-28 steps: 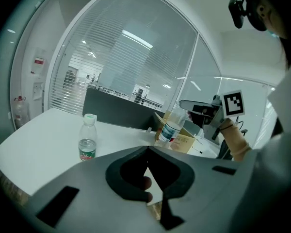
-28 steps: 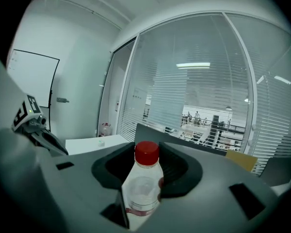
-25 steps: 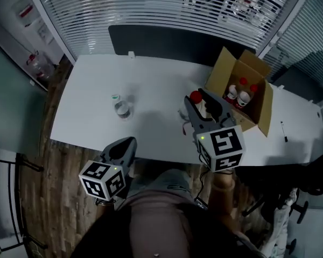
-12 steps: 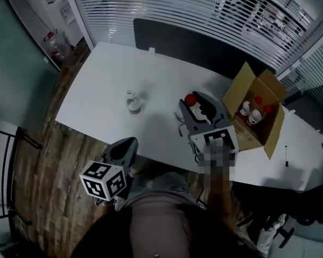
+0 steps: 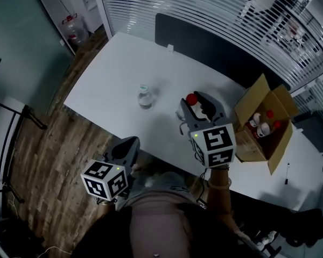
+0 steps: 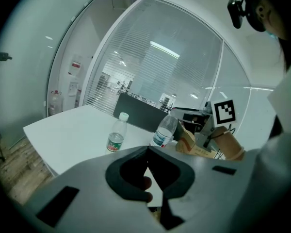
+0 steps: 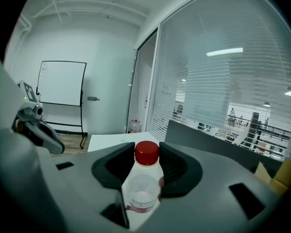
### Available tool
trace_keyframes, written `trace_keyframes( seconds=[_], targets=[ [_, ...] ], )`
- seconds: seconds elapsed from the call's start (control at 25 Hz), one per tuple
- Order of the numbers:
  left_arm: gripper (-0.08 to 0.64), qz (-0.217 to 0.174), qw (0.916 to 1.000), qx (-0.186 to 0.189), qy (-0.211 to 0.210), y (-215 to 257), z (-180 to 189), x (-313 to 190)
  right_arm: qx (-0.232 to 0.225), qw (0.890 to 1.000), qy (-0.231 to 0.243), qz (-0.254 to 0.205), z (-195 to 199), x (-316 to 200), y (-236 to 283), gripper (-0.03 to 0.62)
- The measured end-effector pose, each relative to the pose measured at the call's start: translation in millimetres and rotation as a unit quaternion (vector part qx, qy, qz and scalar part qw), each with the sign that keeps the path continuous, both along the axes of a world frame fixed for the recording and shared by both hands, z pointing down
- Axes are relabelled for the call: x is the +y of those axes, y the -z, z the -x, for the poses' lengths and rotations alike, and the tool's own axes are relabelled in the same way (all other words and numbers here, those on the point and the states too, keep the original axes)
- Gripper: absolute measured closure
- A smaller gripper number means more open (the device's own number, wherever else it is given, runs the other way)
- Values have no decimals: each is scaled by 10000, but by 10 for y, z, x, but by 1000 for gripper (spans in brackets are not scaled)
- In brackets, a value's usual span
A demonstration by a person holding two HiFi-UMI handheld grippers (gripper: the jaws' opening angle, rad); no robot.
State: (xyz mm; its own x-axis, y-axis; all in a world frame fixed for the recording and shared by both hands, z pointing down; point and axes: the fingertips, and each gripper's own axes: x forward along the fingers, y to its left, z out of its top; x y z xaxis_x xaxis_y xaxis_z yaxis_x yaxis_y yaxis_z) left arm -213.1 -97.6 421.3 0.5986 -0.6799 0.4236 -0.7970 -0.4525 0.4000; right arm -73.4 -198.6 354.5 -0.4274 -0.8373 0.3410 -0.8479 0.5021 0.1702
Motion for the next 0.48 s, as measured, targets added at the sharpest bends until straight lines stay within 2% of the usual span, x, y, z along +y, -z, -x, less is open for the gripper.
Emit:
trace_keyframes(
  seconds=[0.48],
  targets=[
    [551, 6, 9992, -162, 352, -24, 285, 82, -67, 9996, 259, 67, 278, -180, -275, 423]
  ],
)
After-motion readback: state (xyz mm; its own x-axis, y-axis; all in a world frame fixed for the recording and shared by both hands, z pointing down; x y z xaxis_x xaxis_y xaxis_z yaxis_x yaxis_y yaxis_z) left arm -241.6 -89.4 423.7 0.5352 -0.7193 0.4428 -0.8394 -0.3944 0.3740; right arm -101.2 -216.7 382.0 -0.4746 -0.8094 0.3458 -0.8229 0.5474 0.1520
